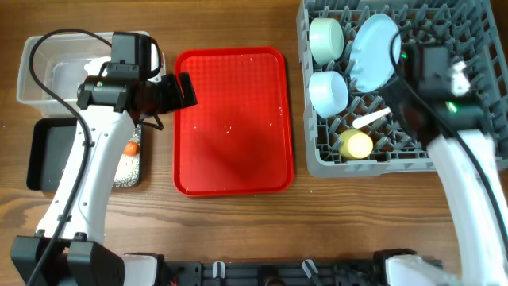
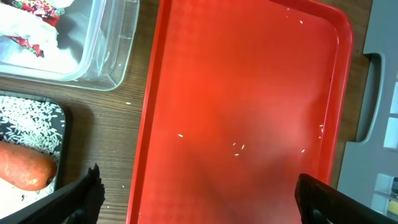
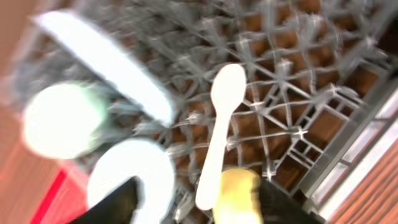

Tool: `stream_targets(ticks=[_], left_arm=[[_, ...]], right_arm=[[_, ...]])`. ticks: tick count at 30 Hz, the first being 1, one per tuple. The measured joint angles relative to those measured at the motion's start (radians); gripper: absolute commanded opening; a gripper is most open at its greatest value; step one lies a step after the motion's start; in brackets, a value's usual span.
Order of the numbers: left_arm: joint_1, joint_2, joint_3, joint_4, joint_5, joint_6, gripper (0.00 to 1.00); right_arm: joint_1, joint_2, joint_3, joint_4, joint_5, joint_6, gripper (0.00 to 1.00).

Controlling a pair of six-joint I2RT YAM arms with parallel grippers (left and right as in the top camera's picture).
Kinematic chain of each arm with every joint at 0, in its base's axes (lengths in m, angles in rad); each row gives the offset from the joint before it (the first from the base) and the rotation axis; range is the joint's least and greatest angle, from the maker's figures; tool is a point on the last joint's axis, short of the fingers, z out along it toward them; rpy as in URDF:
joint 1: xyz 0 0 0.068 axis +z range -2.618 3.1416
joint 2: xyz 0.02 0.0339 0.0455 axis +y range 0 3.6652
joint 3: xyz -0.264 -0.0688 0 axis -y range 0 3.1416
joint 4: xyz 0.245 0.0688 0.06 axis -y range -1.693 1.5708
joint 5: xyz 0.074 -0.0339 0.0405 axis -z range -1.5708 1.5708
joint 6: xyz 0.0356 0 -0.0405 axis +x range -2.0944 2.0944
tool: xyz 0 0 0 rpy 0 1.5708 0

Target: Sort waste into correct bins and load items into the dishwasher rack

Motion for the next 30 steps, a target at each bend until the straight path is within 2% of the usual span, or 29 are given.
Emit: stream_targets(ticks=[3,5,6,7,8,9,13,18,25,27,30], left_arm=[[0.000,0.000,0.000,0.000,0.000,0.000,1.00],[0.000,0.000,0.000,0.000,0.000,0.000,1.00],[0.000,0.000,0.000,0.000,0.000,0.000,1.00],[0.000,0.000,0.000,0.000,0.000,0.000,1.00],[0.000,0.000,0.000,0.000,0.000,0.000,1.00],[0.000,0.000,0.000,0.000,0.000,0.000,1.00],[0.000,0.000,0.000,0.000,0.000,0.000,1.00],[0.000,0.000,0.000,0.000,0.000,0.000,1.00],[0.000,0.000,0.000,0.000,0.000,0.000,1.00],[0.000,0.000,0.000,0.000,0.000,0.000,1.00],[0.000,0.000,0.000,0.000,0.000,0.000,1.00]], right_arm=[[0.000,-0.098,0.000,-0.031,-0.093,-0.148,1.00],[0.000,-0.093,0.000,-0.054,-0.122,-0.190,0.99],[0.000,-0.078,0.000,-0.068,-0.131,-0.199,0.84],[0.000,-0.057,0.000,-0.081,-0.137,-0.206,0.62],[0.000,-0.029,0.001,-0.090,-0.142,-0.213,0.53],[0.000,0.002,0.001,-0.093,-0.145,-0.217,0.51],[0.000,0.203,0.000,-0.082,-0.153,-0.214,0.51],[0.000,0.370,0.000,-0.049,-0.159,-0.214,0.50],[0.000,0.412,0.000,0.077,-0.161,-0.214,0.46],[0.000,0.412,0.000,0.087,-0.166,-0.214,0.48],[0.000,0.400,0.000,0.087,-0.195,-0.264,0.63]])
